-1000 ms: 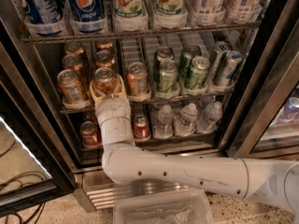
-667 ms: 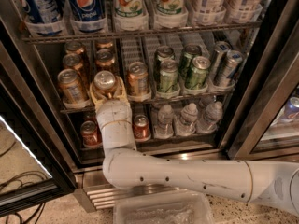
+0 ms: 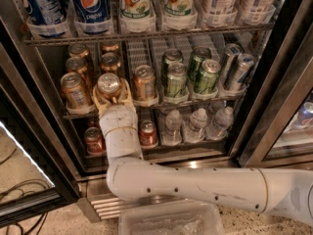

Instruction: Pick orange can from middle shelf of fridge

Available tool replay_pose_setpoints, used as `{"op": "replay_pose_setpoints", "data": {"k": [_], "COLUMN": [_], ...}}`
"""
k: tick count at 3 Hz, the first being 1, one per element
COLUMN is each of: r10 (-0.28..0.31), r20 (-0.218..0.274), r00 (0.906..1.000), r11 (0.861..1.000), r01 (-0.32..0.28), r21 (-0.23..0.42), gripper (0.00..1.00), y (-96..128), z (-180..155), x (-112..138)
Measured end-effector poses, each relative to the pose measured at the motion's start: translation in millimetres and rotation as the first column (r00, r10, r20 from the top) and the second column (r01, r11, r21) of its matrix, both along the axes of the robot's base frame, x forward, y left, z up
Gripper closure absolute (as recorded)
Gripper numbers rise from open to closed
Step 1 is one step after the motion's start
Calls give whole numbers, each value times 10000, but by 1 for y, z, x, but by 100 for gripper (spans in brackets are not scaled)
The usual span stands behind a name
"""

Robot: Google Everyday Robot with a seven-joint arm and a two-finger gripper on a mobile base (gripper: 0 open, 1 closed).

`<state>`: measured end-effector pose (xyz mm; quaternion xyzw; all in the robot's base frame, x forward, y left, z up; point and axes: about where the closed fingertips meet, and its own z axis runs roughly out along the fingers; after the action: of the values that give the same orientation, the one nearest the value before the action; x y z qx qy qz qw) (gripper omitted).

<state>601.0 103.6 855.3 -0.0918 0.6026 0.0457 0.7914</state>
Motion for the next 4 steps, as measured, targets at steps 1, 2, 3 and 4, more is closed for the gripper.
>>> {"op": "replay_pose_setpoints", "data": {"k": [1, 2, 3, 4], "r10": [66, 133, 107, 548], "r20": [56, 116, 175, 500], "r00": [10000, 9998, 9998, 9972], "r11": [10000, 9999, 9999, 9979], "r01": [-65, -132, -105, -530], "r21": [-41, -86, -104, -368], "gripper": [100, 100, 100, 100], "y": [1, 3, 1, 9], "z": [3, 7, 14, 32], "x": [-5, -11, -17, -58]}}
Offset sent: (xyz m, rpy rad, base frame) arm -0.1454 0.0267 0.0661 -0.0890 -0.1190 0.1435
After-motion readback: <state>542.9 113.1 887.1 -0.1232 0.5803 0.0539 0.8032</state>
